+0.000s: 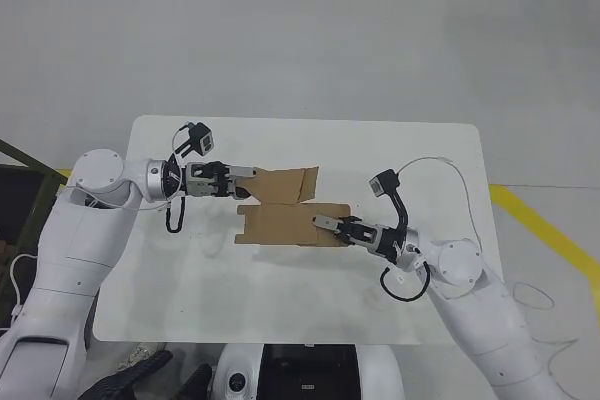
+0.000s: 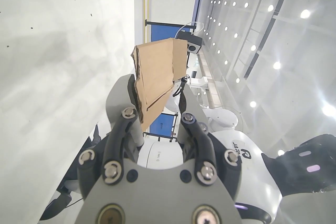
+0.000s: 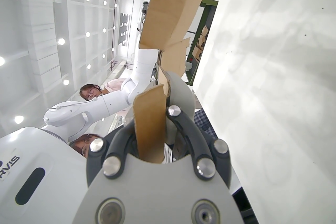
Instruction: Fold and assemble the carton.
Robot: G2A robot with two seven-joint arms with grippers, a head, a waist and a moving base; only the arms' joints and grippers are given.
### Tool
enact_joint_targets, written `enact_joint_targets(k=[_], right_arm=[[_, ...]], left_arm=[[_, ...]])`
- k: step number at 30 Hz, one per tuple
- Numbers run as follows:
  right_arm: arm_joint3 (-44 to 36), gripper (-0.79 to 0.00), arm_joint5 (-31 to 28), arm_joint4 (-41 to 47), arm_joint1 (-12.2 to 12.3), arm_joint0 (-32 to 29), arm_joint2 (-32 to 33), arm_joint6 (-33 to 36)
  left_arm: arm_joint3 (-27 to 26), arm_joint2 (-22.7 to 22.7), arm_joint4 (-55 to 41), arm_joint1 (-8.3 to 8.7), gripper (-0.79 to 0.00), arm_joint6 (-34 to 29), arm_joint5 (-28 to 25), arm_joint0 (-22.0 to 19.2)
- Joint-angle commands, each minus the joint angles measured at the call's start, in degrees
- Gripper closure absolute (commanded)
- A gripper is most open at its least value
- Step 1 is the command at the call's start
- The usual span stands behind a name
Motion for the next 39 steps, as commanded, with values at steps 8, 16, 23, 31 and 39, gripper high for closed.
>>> enact_joint_targets(k=[8,16,23,31,39], right_arm=[[-0.7,0.000,0.9,-0.5,0.2,0.2,0.3,0.3],[-0.7,0.000,0.9,-0.6,0.3,0.4,-0.1,-0.5],[-0.3,0.000,1.0,-0.5,0.2,0.8,-0.5,-0.8],[0.3,0.000,0.8,-0.1,0.1,1.3,-1.2,-1.2],[0.3,0.000,0.8,0.0,0.2,1.5,-1.3,-1.2]], left_arm=[[-2.1,-1.7,1.2,0.74,-0.339,-0.8,0.3,0.9],[-2.5,-2.5,1.9,1.15,-0.317,-0.1,-0.1,1.3],[-2.5,-3.2,2.1,1.46,-0.311,0.1,-0.5,1.2],[-2.2,-2.4,1.8,1.47,-0.289,0.5,-0.7,1.1],[-1.4,-0.4,2.6,1.28,-0.246,0.5,-1.1,0.3]])
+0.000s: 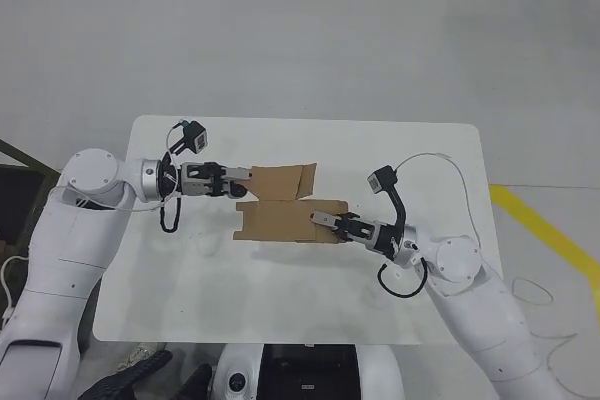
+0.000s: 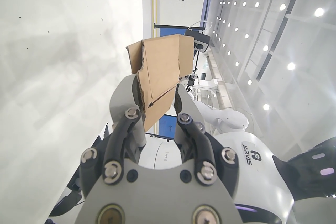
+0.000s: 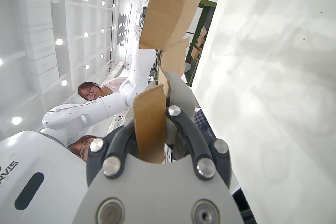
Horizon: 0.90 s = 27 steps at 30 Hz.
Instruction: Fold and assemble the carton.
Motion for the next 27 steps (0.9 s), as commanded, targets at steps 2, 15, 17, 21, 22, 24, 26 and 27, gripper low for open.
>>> enact_joint_targets(k=[2,15,17,21,22,24,26,27], right_arm=[[-0.1,0.000,0.1,-0.1,0.0,0.0,0.0,0.1],[-0.5,0.000,0.1,-0.1,0.2,-0.1,-0.1,0.1],[-0.5,0.000,0.1,0.0,0.2,-0.1,-0.1,0.0],[-0.6,0.000,0.1,-0.1,0.2,-0.1,-0.2,0.1],[-0.7,0.000,0.2,-0.1,0.2,-0.1,-0.1,0.1],[-0.8,0.000,0.3,-0.1,0.3,-0.1,-0.1,0.0],[-0.8,0.000,0.3,-0.1,0.3,-0.2,-0.1,0.0],[-0.8,0.000,0.4,-0.2,0.3,-0.2,-0.1,0.1]], left_arm=[[0.0,0.3,0.4,0.02,-0.212,-0.2,-0.1,-0.3],[-0.8,0.7,1.5,0.38,-0.212,-1.0,-0.1,-0.3],[-0.8,0.9,1.5,0.37,-0.188,-0.8,-0.2,-0.3],[-0.6,1.3,1.3,0.37,-0.166,-0.9,-0.2,-0.5],[-0.6,1.3,1.2,0.38,-0.154,-1.0,-0.1,-0.5],[-0.5,1.4,1.1,0.40,-0.129,-1.0,-0.2,-0.6],[-0.4,1.5,1.1,0.42,-0.089,-1.2,-0.2,-0.7],[-0.4,1.6,1.1,0.43,-0.052,-1.2,-0.2,-0.7]])
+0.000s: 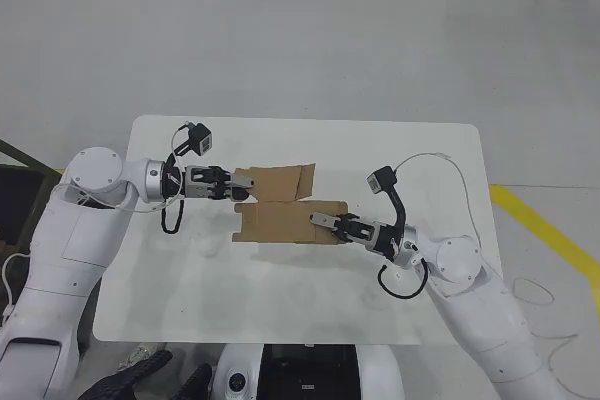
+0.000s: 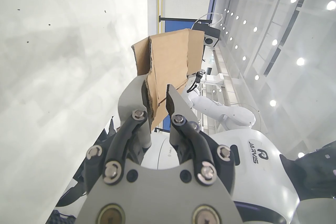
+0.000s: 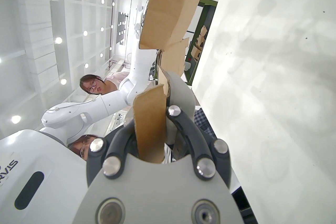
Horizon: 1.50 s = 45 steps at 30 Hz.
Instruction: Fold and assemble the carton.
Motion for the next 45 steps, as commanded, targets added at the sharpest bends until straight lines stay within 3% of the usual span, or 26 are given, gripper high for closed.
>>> enact_joint_targets(k=[1,7,9,10,11,25,30,38,42,45], right_arm=[[0.0,0.000,0.1,0.0,0.0,0.0,0.0,0.1],[0.3,0.000,0.1,0.2,-0.1,0.2,-0.6,-0.3],[0.5,-0.342,0.3,0.2,-0.1,0.2,-0.7,-0.8],[0.6,-0.748,0.4,0.3,-0.1,0.0,-0.6,-1.6],[0.6,-0.785,0.4,0.5,-0.1,-0.1,-0.5,-2.4],[-2.9,-0.785,1.2,-3.5,0.6,-5.1,5.9,-14.8],[-5.7,-0.785,1.4,-3.8,0.7,-4.3,7.0,-14.3],[-5.3,-0.785,0.5,-0.6,-0.1,-0.5,3.7,-12.3],[-3.0,-0.754,0.4,0.8,-0.6,1.1,1.0,-11.8],[-1.4,-0.690,0.1,1.9,-1.1,1.8,-0.8,-11.8]], left_arm=[[0.0,0.1,0.0,0.03,-0.015,0.0,0.0,0.0],[0.1,0.1,-0.9,0.06,0.000,0.3,-0.4,0.3],[0.1,0.0,-1.7,0.03,0.000,0.9,-0.7,0.6],[0.2,-0.2,-2.3,0.02,0.000,1.3,-0.9,0.8],[0.1,-0.4,-2.8,0.02,0.000,1.7,-1.1,1.0],[-2.1,-1.9,-8.3,-0.15,0.000,6.6,-2.7,4.6],[-2.7,-0.5,-8.7,-0.46,0.000,6.8,-3.4,5.7],[-2.6,0.1,-9.5,-0.68,0.000,7.1,-4.0,6.1],[-2.7,-0.4,-10.6,-0.73,0.000,7.3,-4.5,6.4],[-2.7,-0.9,-11.4,-0.73,0.000,7.6,-4.7,6.7]])
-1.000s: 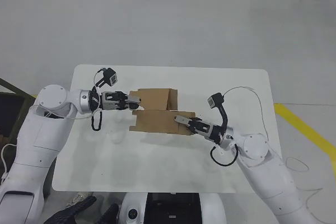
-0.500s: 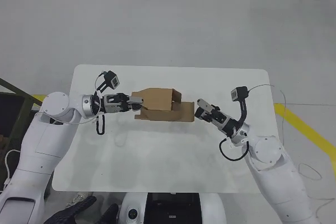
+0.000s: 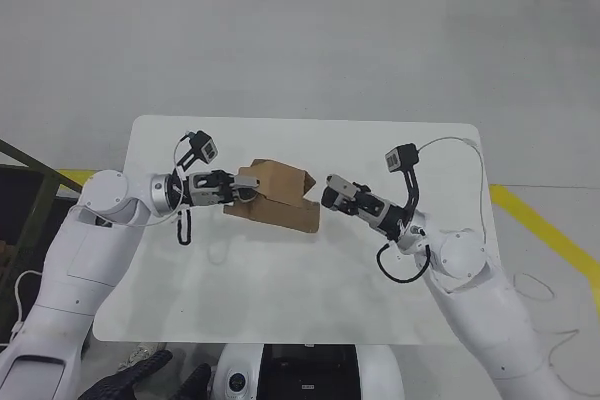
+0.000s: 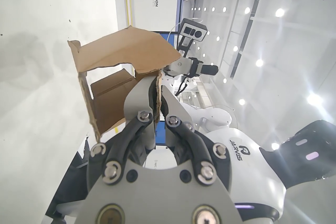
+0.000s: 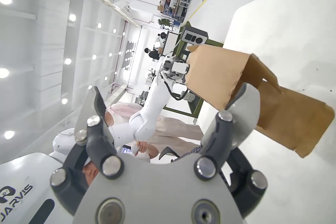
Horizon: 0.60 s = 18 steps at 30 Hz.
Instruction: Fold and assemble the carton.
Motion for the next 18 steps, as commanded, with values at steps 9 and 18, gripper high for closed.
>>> enact_joint_targets(k=[9,18], right_arm=[[4.2,-0.671,-1.5,2.6,-1.1,1.8,-3.5,0.3],[7.6,-0.616,-2.8,4.6,-1.8,4.0,-5.3,3.1]], left_arm=[[-0.8,-0.4,-2.4,-0.16,0.000,-0.9,-0.2,0.6],[-1.8,0.1,-3.9,-0.36,0.000,-2.1,0.5,0.9]])
